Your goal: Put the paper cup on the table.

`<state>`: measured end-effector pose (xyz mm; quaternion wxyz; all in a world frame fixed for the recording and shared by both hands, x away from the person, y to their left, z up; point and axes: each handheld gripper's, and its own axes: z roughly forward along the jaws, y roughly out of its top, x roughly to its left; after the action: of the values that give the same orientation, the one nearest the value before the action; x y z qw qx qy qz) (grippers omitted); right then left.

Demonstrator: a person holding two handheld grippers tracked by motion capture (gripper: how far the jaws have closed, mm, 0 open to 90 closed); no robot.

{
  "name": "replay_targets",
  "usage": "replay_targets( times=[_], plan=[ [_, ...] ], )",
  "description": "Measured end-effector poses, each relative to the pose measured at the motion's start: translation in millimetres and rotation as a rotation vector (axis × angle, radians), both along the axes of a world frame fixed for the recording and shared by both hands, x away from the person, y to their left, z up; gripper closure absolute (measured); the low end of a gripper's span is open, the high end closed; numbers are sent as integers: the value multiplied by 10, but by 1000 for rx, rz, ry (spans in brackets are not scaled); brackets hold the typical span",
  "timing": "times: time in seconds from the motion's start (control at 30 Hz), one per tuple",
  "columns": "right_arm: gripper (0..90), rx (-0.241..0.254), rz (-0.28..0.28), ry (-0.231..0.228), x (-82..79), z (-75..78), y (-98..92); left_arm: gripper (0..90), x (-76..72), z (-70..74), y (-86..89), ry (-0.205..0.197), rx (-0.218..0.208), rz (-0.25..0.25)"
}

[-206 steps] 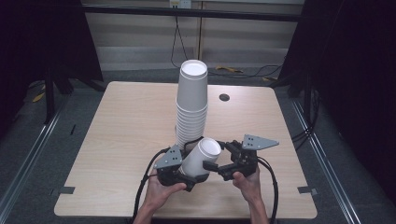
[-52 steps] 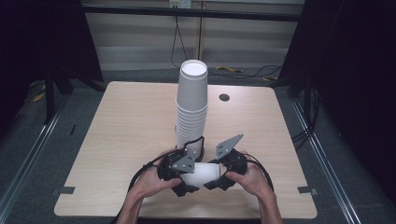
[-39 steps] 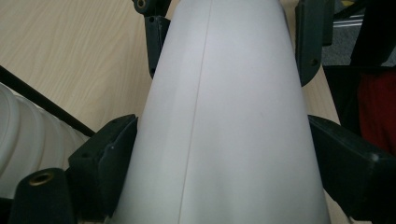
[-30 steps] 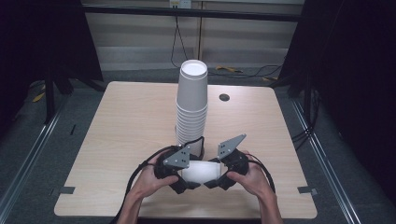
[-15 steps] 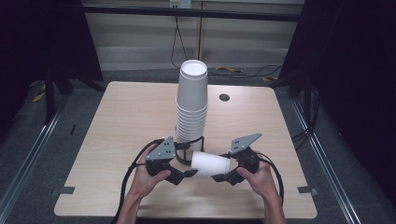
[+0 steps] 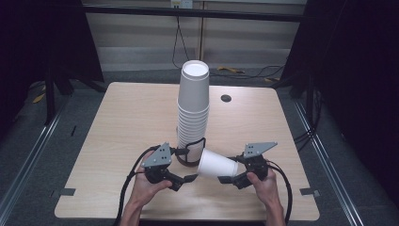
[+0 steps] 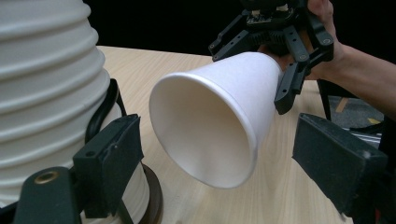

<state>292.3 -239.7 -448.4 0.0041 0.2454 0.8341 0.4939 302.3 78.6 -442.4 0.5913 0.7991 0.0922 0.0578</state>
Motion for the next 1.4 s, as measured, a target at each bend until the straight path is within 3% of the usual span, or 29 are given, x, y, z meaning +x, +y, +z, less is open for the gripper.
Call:
replay_targets(
  times=[0.27, 0.6, 0.73, 0.83, 0.97, 1.13, 1.4],
  plan=[
    [221, 69, 4, -6, -25, -100, -9, 155, -10, -44, -1, 13, -11, -4],
    [222, 126, 43, -37, -24, -127, 40, 155, 8, -102, -16, 43, -61, -7],
    [223, 151, 68, -45, -26, -125, 62, 150, 35, -121, -27, 45, -36, 1],
    [223, 151, 73, -44, -23, -122, 69, 137, 48, -131, -34, 48, -37, -1],
    [223, 142, 87, -44, -20, -118, 94, 0, 67, -160, -85, 59, -9, 18],
    [223, 120, 115, -45, -4, -98, 135, 0, 68, -179, -137, 50, -13, -13],
    [223, 101, 132, -49, 15, -82, 171, 0, 121, -225, -206, 100, -22, -59]
  ],
)
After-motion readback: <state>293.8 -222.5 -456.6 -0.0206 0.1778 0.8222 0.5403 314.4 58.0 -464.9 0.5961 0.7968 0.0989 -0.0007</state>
